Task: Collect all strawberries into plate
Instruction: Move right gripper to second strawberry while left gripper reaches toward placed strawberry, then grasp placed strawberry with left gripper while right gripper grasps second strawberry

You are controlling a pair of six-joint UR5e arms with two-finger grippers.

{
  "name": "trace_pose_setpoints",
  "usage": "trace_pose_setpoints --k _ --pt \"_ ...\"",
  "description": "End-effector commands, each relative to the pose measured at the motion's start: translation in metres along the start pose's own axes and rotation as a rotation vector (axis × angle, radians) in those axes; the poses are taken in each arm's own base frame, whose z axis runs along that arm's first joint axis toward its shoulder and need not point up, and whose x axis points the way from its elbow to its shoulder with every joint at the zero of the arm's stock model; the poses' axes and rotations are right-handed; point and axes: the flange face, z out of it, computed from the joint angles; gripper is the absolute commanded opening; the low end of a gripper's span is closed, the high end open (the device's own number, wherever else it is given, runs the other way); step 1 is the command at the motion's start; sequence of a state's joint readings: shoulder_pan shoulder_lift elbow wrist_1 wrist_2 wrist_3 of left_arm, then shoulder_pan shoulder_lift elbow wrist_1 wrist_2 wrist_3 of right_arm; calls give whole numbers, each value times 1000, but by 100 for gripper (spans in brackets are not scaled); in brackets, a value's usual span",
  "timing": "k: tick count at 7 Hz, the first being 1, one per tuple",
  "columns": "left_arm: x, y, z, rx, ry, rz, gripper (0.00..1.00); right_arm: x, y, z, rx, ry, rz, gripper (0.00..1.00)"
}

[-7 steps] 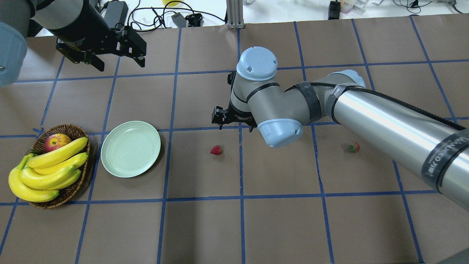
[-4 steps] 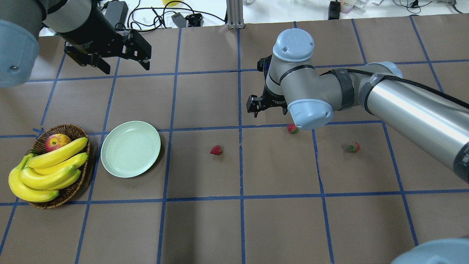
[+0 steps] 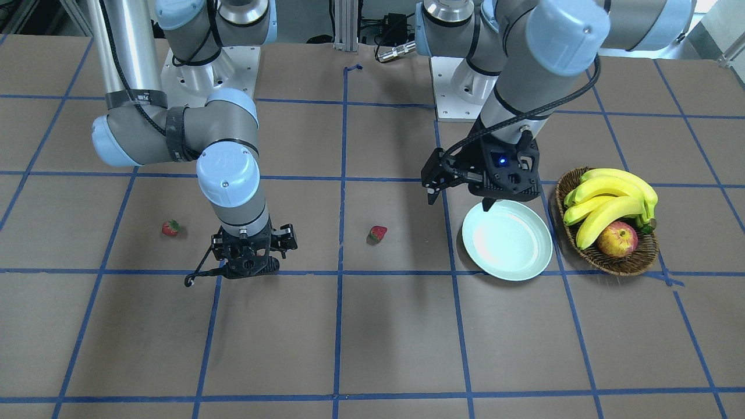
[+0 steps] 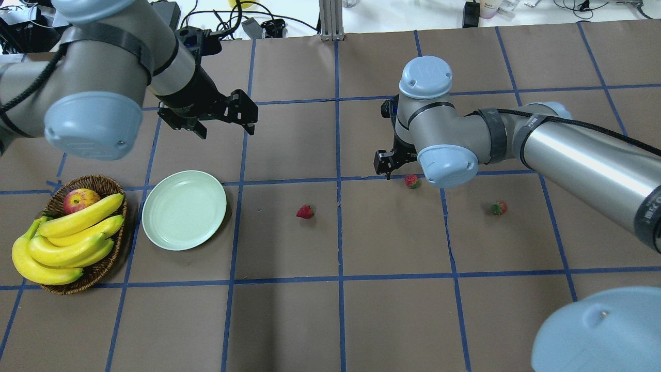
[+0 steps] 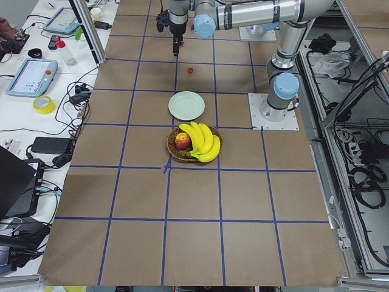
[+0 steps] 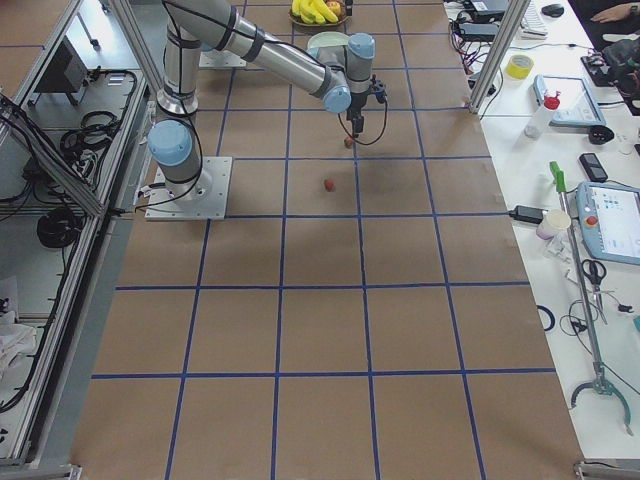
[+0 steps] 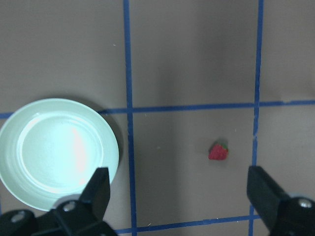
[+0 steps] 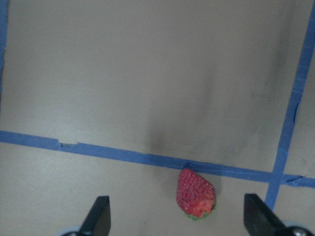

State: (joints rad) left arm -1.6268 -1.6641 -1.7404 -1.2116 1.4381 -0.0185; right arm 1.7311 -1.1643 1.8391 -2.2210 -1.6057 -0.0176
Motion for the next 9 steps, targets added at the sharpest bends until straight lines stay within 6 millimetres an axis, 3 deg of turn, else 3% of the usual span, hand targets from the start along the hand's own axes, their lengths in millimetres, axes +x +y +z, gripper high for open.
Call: trace_pose_setpoints --k 1,2,3,4,5,6,9 --pt "29 8 73 -41 8 26 100 1 2 14 -26 6 0 82" --pt "54 15 100 -38 9 17 100 4 2 15 -28 24 2 73" --pt "64 15 125 -58 0 22 100 6 2 15 -30 39 3 66" --pt "67 16 143 -83 -20 30 100 5 4 17 -34 41 1 57" --pt "77 32 167 -132 -31 54 93 6 4 17 -35 41 1 49" --pt "72 38 187 -139 -54 54 94 6 4 17 -35 44 0 41" --pt "76 49 215 -193 -60 59 95 6 0 10 -19 43 0 3"
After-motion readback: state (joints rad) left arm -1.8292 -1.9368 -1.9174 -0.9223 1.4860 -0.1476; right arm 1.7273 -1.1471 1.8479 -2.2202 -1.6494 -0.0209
